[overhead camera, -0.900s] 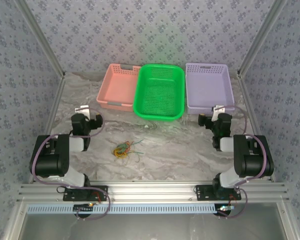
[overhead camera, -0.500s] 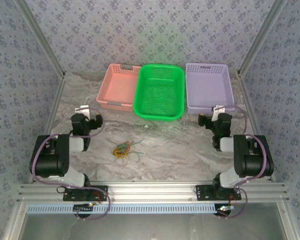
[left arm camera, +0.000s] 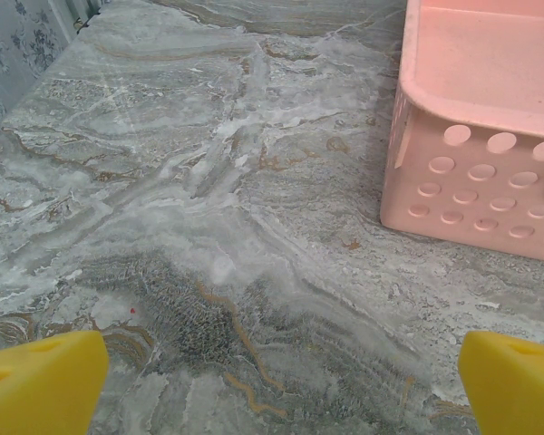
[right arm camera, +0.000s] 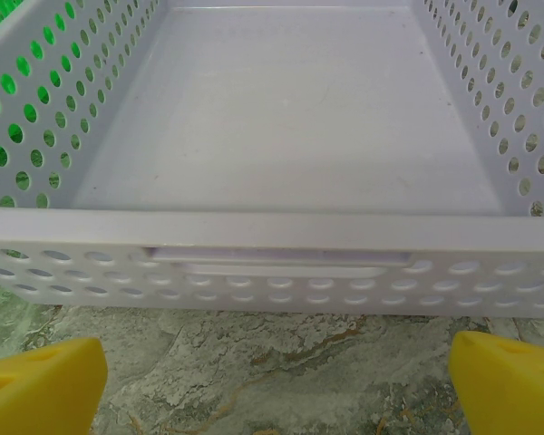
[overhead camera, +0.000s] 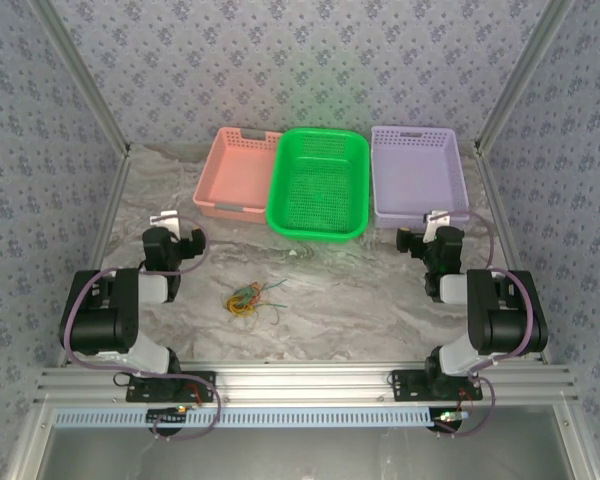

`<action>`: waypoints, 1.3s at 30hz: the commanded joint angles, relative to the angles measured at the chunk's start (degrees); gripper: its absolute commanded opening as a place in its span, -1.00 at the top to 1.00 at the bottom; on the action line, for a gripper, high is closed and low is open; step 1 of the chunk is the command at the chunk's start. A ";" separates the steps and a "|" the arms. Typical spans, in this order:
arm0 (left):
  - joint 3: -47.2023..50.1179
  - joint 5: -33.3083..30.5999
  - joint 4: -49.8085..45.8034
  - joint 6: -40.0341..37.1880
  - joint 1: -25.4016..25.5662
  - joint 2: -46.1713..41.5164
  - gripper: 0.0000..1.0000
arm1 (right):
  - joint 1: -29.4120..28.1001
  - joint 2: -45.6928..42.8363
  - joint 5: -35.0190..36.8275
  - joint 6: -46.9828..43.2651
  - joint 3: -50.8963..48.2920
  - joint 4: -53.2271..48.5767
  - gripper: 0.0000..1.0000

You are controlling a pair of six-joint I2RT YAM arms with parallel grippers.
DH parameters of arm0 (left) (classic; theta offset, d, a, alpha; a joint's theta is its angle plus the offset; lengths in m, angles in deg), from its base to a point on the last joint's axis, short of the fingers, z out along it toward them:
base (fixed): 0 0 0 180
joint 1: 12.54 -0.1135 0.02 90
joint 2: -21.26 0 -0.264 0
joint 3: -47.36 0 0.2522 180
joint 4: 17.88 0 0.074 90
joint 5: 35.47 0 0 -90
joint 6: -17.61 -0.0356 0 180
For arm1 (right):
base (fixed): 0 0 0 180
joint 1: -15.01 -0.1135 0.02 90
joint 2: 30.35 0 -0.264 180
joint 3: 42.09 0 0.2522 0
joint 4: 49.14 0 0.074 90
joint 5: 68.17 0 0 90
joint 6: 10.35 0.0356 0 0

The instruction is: Untangle the cables

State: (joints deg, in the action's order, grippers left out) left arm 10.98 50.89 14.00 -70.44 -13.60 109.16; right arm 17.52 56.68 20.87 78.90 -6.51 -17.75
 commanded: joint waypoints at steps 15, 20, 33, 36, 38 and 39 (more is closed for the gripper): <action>-1.12 0.55 0.80 -0.28 0.10 -0.01 -0.99 | 0.21 -0.08 -0.71 -0.65 1.30 -0.39 -0.98; 3.14 0.73 5.04 -1.00 0.77 -4.41 -0.99 | -0.98 -3.52 4.77 -0.03 1.22 -2.33 -0.98; -23.18 -9.94 -39.86 6.42 11.32 -39.88 -0.99 | -7.53 -38.78 11.74 9.24 28.16 -52.24 -0.98; -38.15 -10.52 -67.89 25.19 11.52 -37.86 -0.98 | -7.09 -39.09 14.07 31.36 38.16 -70.22 -0.98; -36.20 -2.61 -66.06 27.85 9.38 -37.54 -0.99 | -5.38 -39.40 9.24 41.17 39.58 -81.82 -0.98; -36.50 3.95 -67.46 29.20 7.26 -36.20 -0.98 | -4.06 -39.77 3.83 38.61 39.27 -80.94 -0.98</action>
State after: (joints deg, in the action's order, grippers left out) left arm -26.94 45.93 -35.00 -52.08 -3.70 70.74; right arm 11.66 16.18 30.75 103.38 33.88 -76.88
